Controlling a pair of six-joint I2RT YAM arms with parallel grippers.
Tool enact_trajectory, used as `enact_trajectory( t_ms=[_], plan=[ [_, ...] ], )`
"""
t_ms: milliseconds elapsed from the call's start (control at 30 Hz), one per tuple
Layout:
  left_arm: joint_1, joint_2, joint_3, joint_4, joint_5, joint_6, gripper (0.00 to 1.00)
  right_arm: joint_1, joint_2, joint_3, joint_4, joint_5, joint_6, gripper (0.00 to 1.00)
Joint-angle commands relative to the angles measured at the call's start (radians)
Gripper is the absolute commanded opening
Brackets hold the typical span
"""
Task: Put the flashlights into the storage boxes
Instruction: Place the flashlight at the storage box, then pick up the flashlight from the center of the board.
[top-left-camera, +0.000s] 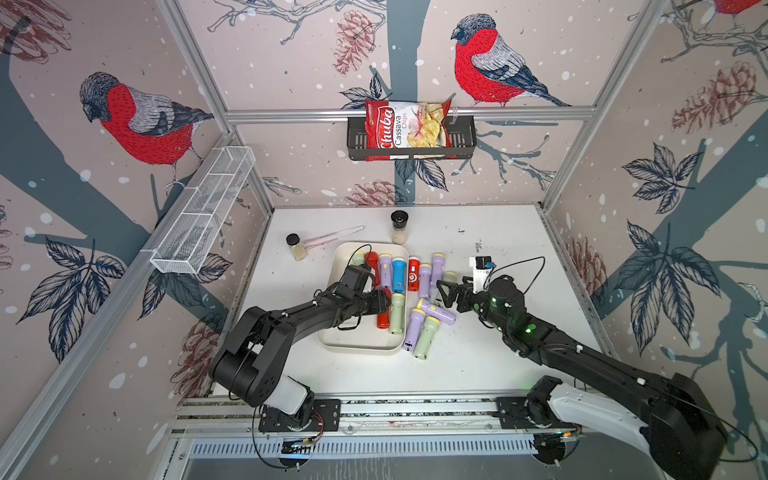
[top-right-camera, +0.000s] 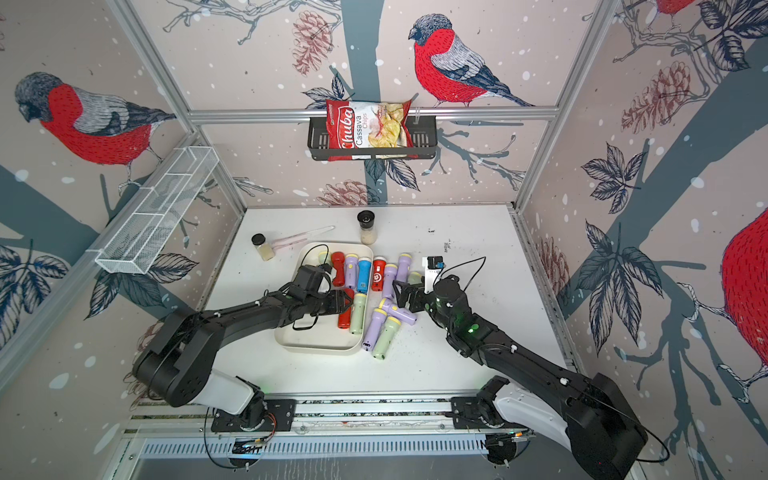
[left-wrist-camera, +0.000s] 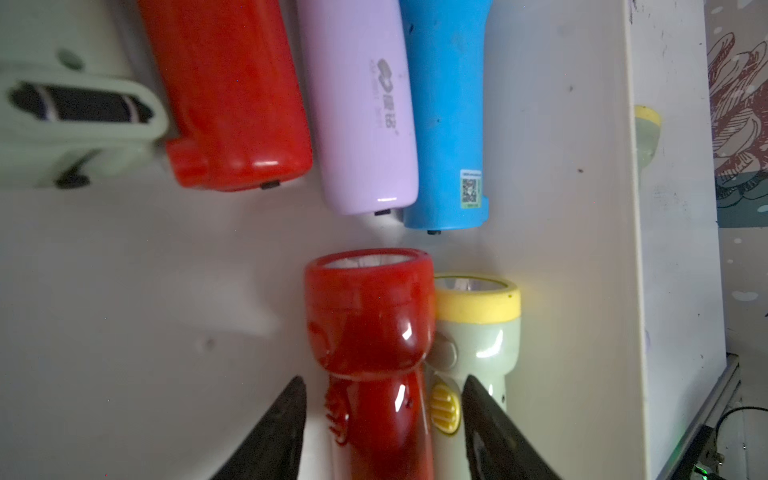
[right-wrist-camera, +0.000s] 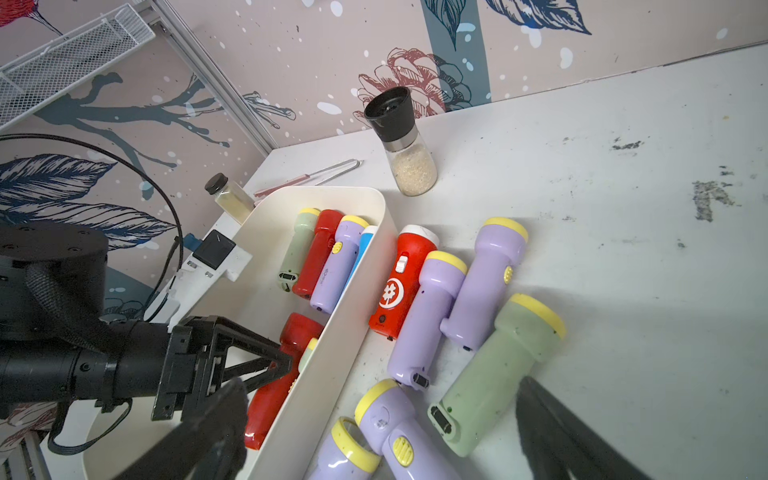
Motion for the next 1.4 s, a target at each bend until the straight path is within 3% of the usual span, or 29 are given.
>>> enact_trajectory(
  t_ms=[0, 200, 567, 967, 1133, 1367],
  plan=[
    [0.002, -0.012, -0.002, 0.063, 0.033, 0.007, 0.6, 0.001, -0.006, 0.002, 0.006, 0.02, -0.015, 1.0],
    [0.003, -0.033, 0.0, 0.042, 0.014, 0.015, 0.6, 0.001, -0.007, 0.002, 0.009, 0.02, -0.014, 1.0],
    [0.002, -0.164, 0.02, -0.056, -0.136, 0.047, 0.6, -0.002, 0.004, 0.009, -0.034, 0.069, -0.018, 1.0],
    [0.001, -0.37, -0.069, 0.0, -0.273, 0.067, 0.6, -0.059, 0.185, 0.133, -0.211, 0.158, -0.034, 0.99],
    [0.002, -0.417, -0.129, 0.091, -0.294, 0.064, 0.61, -0.096, 0.23, 0.165, -0.222, 0.157, -0.056, 0.99],
    [0.001, -0.425, -0.156, 0.125, -0.317, 0.057, 0.63, -0.139, 0.335, 0.216, -0.222, 0.047, -0.136, 0.99]
  ],
)
